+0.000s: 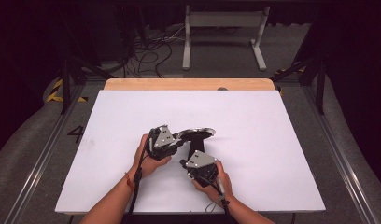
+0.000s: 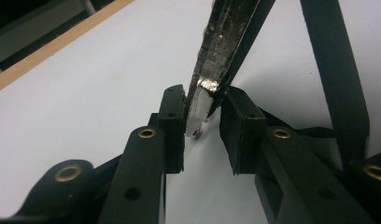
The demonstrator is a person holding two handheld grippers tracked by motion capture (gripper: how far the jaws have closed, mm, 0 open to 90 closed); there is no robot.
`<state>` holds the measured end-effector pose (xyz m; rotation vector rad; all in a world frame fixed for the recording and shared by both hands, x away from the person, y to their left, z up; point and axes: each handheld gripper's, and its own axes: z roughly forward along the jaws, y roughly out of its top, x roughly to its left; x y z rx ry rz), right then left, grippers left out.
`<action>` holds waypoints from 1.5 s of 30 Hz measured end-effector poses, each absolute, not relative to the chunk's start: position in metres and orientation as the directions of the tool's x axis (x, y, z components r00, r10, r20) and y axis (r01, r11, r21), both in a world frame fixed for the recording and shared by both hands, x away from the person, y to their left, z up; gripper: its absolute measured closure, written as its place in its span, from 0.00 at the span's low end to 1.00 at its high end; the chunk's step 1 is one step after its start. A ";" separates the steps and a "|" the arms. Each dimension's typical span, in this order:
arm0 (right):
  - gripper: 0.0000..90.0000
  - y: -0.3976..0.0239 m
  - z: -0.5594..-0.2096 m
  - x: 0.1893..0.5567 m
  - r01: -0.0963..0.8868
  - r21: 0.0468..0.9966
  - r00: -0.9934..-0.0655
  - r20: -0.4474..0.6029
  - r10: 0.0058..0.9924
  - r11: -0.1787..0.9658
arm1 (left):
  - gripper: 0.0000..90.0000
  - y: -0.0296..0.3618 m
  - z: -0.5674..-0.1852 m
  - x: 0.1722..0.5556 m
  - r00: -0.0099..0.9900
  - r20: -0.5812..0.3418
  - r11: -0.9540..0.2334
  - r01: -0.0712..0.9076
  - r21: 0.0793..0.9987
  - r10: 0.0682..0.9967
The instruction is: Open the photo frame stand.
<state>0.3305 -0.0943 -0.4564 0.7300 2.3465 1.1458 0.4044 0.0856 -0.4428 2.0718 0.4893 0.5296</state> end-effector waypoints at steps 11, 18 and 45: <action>0.99 -0.085 -0.456 0.326 0.292 0.821 -0.782 -0.090 0.617 0.490 | 0.81 0.082 -0.444 0.400 0.811 0.197 -0.505 0.136 0.852 0.550; 1.00 -0.091 -0.462 0.333 0.337 0.794 -0.744 -0.105 0.659 0.507 | 0.84 0.081 -0.442 0.398 0.820 0.230 -0.549 0.119 0.827 0.524; 1.00 -0.118 -0.460 0.340 0.394 0.785 -0.736 -0.042 0.676 0.478 | 0.89 0.079 -0.438 0.392 0.826 0.260 -0.588 0.103 0.802 0.500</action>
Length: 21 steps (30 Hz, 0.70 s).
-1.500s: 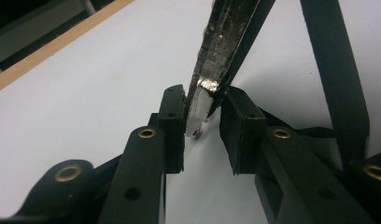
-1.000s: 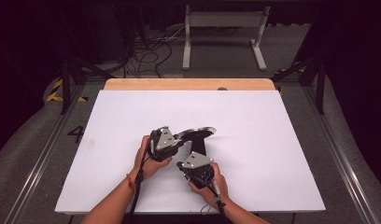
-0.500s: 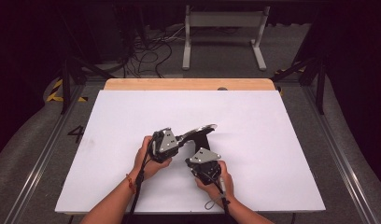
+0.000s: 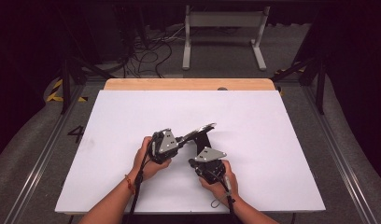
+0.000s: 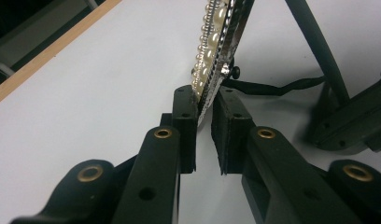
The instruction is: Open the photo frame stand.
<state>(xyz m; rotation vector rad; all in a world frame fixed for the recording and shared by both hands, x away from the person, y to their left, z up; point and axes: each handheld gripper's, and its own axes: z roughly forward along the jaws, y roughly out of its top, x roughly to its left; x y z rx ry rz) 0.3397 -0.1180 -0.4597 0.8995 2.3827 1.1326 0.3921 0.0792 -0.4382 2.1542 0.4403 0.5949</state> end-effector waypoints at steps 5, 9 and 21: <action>1.00 -0.121 -0.459 0.341 0.397 0.787 -0.741 -0.029 0.671 0.472 | 0.89 0.080 -0.439 0.394 0.832 0.251 -0.579 0.099 0.810 0.494; 1.00 -0.122 -0.460 0.342 0.401 0.786 -0.743 -0.021 0.669 0.470 | 0.88 0.081 -0.439 0.395 0.835 0.236 -0.564 0.103 0.820 0.496; 1.00 -0.121 -0.458 0.341 0.391 0.794 -0.756 -0.010 0.654 0.465 | 0.75 0.077 -0.446 0.403 0.832 0.186 -0.513 0.133 0.848 0.522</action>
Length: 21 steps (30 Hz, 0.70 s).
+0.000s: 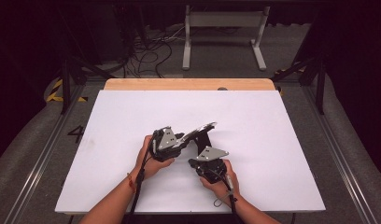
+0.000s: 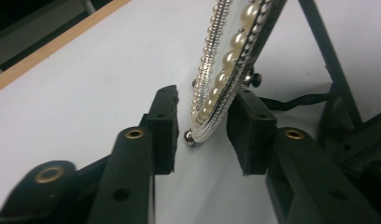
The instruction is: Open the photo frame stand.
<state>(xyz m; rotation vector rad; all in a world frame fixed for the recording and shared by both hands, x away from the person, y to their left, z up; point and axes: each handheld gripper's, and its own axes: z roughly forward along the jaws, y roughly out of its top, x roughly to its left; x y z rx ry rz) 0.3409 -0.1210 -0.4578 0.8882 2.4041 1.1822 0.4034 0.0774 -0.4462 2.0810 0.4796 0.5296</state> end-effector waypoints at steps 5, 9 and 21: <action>1.00 -0.120 -0.458 0.340 0.385 0.794 -0.763 -0.013 0.647 0.470 | 0.86 0.077 -0.446 0.402 0.842 0.208 -0.536 0.110 0.837 0.498; 1.00 -0.121 -0.458 0.341 0.388 0.793 -0.759 -0.015 0.651 0.470 | 0.87 0.077 -0.445 0.402 0.841 0.213 -0.542 0.109 0.833 0.498; 1.00 -0.124 -0.455 0.342 0.393 0.781 -0.760 -0.021 0.649 0.486 | 0.89 0.075 -0.440 0.391 0.824 0.295 -0.610 0.076 0.788 0.484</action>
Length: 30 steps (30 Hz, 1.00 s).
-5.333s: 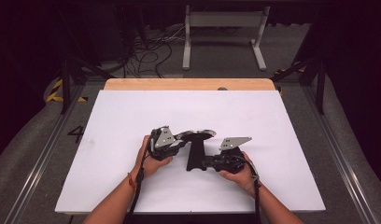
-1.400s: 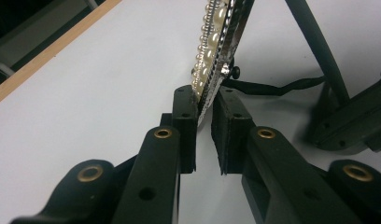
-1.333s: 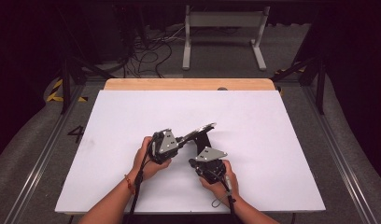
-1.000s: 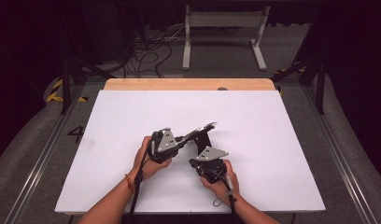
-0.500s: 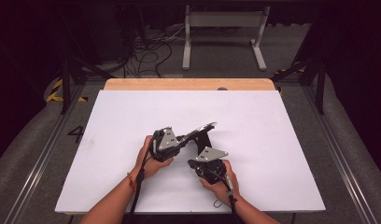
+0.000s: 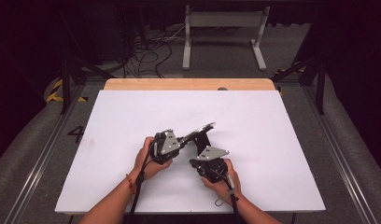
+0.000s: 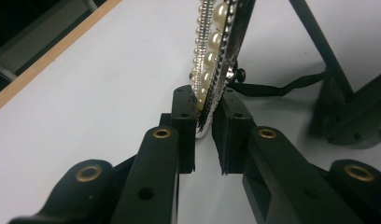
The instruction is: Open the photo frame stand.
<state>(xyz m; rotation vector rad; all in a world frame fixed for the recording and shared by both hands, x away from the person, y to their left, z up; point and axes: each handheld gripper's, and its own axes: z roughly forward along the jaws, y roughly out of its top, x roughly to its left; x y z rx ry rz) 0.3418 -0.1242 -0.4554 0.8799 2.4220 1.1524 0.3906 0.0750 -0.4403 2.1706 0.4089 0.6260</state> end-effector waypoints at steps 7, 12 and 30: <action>1.00 -0.125 -0.452 0.341 0.393 0.782 -0.756 -0.025 0.654 0.483 | 0.89 0.076 -0.439 0.388 0.832 0.293 -0.613 0.069 0.787 0.470; 1.00 -0.124 -0.449 0.343 0.393 0.790 -0.749 -0.023 0.662 0.471 | 0.89 0.077 -0.439 0.386 0.831 0.297 -0.618 0.069 0.783 0.469; 1.00 -0.124 -0.451 0.344 0.398 0.793 -0.744 -0.016 0.668 0.462 | 0.89 0.077 -0.439 0.389 0.838 0.313 -0.623 0.041 0.781 0.447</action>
